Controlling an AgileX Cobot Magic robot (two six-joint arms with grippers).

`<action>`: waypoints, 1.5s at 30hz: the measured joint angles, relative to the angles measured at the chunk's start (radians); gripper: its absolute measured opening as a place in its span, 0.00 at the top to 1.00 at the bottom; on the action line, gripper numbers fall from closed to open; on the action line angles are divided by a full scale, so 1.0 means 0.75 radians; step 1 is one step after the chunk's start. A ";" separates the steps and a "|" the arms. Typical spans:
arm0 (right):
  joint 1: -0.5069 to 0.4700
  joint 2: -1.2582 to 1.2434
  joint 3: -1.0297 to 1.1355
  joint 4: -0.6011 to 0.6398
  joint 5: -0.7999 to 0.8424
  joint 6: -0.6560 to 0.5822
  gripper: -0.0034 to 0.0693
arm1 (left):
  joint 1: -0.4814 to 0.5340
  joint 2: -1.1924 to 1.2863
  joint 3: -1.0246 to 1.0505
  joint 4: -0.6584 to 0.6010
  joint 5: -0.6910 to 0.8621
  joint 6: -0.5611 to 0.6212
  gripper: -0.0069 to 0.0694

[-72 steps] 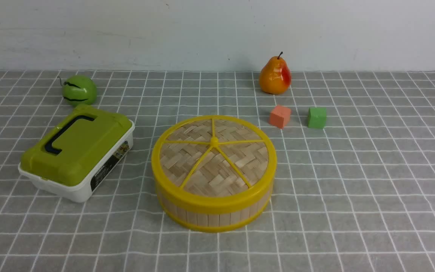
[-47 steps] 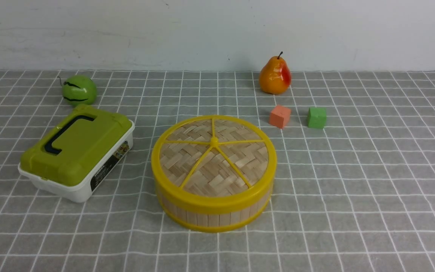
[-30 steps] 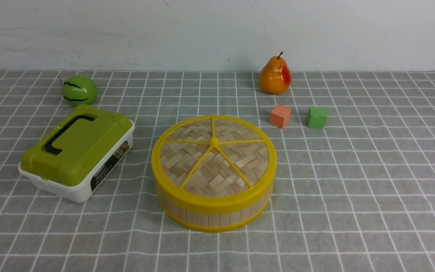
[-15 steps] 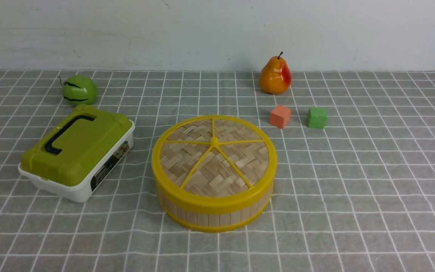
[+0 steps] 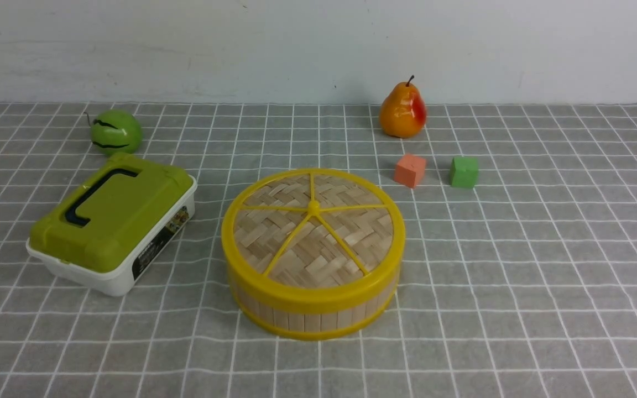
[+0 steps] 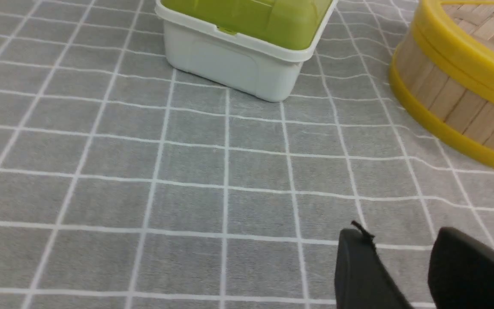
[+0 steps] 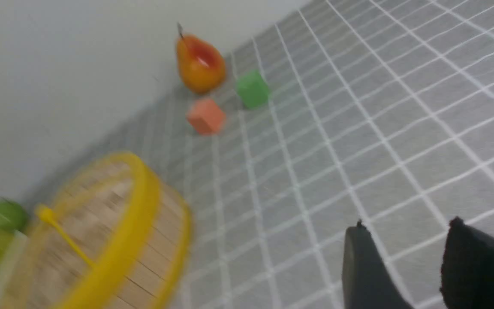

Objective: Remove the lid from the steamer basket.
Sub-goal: Use the right arm to lift the lid of the steamer

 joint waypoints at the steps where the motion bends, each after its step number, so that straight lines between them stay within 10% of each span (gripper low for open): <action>1: 0.000 0.000 0.000 0.031 -0.014 0.016 0.62 | 0.000 0.000 0.000 -0.011 0.000 0.000 0.60; 6: 0.001 0.000 0.000 0.262 -0.098 0.097 0.62 | 0.000 0.000 0.000 0.057 0.000 0.000 0.60; 22: 0.001 0.000 -0.008 0.213 -0.031 -0.015 0.64 | 0.000 0.000 0.000 0.222 0.000 0.000 0.60; 30: 0.001 0.433 -0.647 0.077 0.538 -0.580 0.96 | 0.000 0.000 0.000 0.222 0.000 0.000 0.60; 36: 0.015 0.906 -1.148 0.128 0.915 -1.156 0.98 | 0.000 0.000 0.000 0.222 0.000 0.000 0.60; 45: 0.206 1.485 -1.611 0.220 1.169 -1.327 0.96 | 0.000 0.000 0.000 0.222 0.003 0.000 0.60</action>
